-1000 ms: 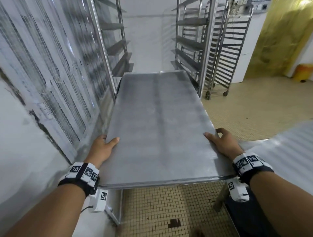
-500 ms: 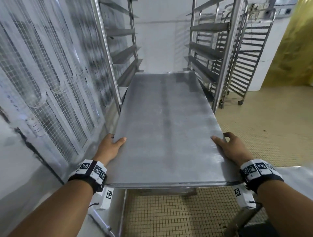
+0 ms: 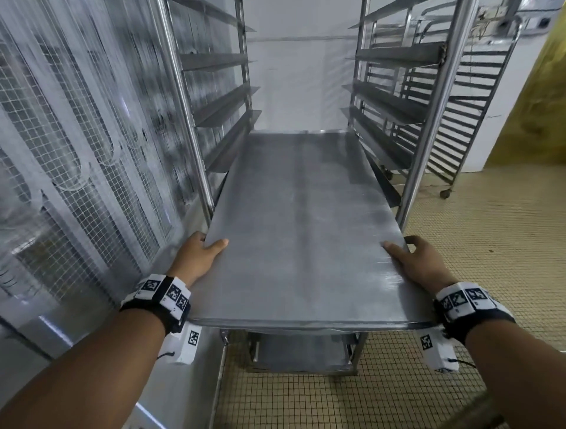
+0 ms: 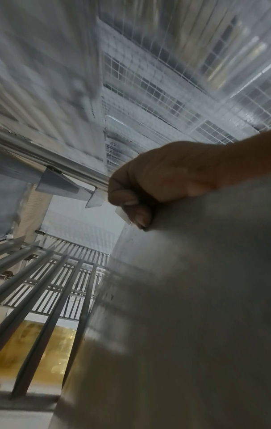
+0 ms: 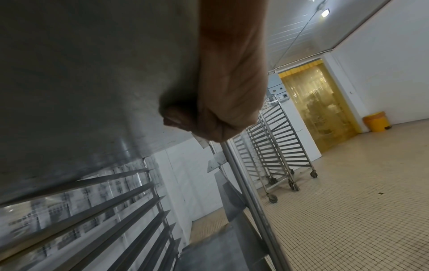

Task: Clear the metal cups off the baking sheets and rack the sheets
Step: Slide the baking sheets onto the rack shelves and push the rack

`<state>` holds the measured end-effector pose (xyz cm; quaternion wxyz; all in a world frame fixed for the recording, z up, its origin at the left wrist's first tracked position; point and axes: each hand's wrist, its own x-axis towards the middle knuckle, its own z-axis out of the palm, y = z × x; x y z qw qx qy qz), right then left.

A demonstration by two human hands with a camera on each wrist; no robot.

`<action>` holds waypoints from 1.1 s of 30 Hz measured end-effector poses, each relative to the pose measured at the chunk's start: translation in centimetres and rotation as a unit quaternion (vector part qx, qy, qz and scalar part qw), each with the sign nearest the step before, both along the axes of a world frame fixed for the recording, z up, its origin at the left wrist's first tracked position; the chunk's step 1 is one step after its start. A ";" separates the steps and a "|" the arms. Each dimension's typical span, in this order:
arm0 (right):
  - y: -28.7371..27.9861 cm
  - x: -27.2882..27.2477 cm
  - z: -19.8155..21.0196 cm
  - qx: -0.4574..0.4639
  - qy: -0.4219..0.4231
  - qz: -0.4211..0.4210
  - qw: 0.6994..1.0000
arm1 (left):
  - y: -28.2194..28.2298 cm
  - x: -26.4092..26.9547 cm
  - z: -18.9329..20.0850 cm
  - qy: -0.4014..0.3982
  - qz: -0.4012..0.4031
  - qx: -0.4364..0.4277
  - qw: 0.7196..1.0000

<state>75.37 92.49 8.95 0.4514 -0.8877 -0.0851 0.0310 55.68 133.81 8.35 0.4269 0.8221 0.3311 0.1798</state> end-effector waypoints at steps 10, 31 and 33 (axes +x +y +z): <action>1.5 4.1 2.3 -0.058 0.016 0.017 0.998 | 1.1 3.3 3.8 0.057 -0.025 0.019 0.998; 0.4 -4.8 3.4 -0.272 -0.078 0.084 0.955 | -5.9 -4.2 5.3 0.207 -0.161 0.214 0.941; 0.6 -7.4 3.2 -0.285 -0.114 0.080 0.948 | -7.4 -5.2 4.6 0.179 -0.157 0.260 0.936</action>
